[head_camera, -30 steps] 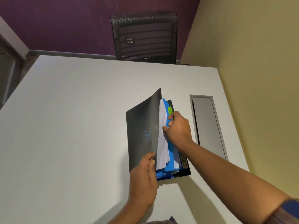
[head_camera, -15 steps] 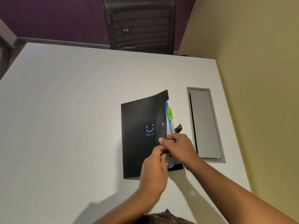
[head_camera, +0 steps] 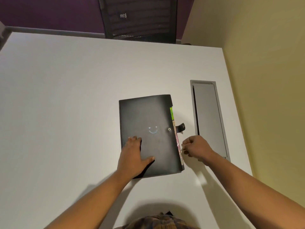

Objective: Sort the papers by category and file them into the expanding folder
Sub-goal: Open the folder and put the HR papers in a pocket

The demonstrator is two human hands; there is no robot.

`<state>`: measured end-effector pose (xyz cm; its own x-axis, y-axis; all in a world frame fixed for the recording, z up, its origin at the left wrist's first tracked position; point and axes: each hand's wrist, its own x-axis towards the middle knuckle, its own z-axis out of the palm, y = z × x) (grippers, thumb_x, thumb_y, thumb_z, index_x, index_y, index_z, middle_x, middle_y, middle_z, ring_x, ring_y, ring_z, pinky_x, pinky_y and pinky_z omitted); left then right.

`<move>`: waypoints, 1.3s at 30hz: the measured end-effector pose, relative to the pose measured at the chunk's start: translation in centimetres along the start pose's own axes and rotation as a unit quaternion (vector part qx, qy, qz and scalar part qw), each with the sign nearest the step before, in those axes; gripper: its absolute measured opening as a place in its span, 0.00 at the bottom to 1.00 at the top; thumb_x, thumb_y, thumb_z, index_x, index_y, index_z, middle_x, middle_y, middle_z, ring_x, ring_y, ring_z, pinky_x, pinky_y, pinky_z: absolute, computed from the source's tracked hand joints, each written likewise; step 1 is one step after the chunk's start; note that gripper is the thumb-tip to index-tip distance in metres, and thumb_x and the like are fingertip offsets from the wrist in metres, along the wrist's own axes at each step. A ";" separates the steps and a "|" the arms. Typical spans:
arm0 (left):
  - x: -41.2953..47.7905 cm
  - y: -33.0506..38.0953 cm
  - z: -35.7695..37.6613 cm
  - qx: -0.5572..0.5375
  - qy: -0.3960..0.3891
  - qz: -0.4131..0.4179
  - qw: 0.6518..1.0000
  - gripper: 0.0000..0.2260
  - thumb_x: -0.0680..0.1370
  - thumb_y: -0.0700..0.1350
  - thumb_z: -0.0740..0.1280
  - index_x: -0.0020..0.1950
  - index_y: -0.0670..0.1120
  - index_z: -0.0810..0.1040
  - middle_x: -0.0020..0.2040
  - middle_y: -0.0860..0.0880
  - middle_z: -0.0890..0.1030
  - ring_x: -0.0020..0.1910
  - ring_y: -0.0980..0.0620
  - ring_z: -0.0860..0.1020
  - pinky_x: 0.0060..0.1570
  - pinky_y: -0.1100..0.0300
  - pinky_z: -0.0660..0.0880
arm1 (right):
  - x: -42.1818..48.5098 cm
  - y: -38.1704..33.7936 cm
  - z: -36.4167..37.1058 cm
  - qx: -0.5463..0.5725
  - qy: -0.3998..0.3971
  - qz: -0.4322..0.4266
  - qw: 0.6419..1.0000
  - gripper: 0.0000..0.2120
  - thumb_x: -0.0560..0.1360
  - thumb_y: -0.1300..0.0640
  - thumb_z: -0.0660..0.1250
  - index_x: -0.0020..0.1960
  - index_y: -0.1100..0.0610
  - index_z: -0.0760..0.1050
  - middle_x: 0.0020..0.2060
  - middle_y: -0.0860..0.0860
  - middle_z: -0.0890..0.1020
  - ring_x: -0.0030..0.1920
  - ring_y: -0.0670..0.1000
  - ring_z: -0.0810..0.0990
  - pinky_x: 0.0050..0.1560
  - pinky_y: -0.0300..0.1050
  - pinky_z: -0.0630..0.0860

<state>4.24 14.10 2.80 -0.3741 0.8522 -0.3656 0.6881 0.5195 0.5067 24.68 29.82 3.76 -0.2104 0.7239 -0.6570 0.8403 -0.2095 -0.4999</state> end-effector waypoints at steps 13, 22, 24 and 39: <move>4.9 -2.8 1.4 0.144 -0.143 0.064 0.977 0.52 0.71 0.64 0.70 0.79 0.53 0.37 0.76 0.50 0.28 0.77 0.43 0.31 0.74 0.45 0.36 | 5.2 -1.5 -0.2 0.091 0.081 -0.019 0.992 0.07 0.73 0.54 0.73 0.41 0.57 0.85 0.37 0.55 0.85 0.39 0.52 0.82 0.45 0.47 0.78; 4.7 -3.0 1.8 0.145 -0.148 0.058 0.977 0.51 0.72 0.63 0.69 0.78 0.55 0.32 0.75 0.51 0.26 0.72 0.47 0.23 0.73 0.47 0.32 | 5.9 -2.6 1.8 0.049 0.170 -0.014 0.984 0.17 0.67 0.49 0.80 0.45 0.60 0.79 0.38 0.50 0.81 0.40 0.50 0.78 0.40 0.40 0.70; 4.7 -2.9 1.8 0.150 -0.151 0.055 0.976 0.51 0.73 0.63 0.69 0.78 0.56 0.32 0.76 0.51 0.26 0.72 0.47 0.24 0.73 0.47 0.31 | 6.0 -2.9 2.1 0.035 0.183 -0.010 0.982 0.18 0.66 0.49 0.80 0.45 0.60 0.78 0.38 0.50 0.80 0.41 0.51 0.78 0.40 0.41 0.69; 4.8 -3.0 2.1 0.146 -0.138 0.050 0.978 0.52 0.72 0.64 0.70 0.78 0.56 0.32 0.76 0.50 0.26 0.73 0.46 0.24 0.72 0.48 0.30 | 8.3 -4.3 2.6 -0.100 0.134 0.013 0.986 0.17 0.70 0.51 0.76 0.44 0.61 0.73 0.39 0.56 0.78 0.40 0.55 0.78 0.27 0.40 0.60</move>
<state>1.73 16.52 -2.11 -0.1418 0.8281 -0.5424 0.8758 0.3604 0.3212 18.03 35.01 -1.00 -0.0711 0.8737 -0.4812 0.9310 -0.1151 -0.3465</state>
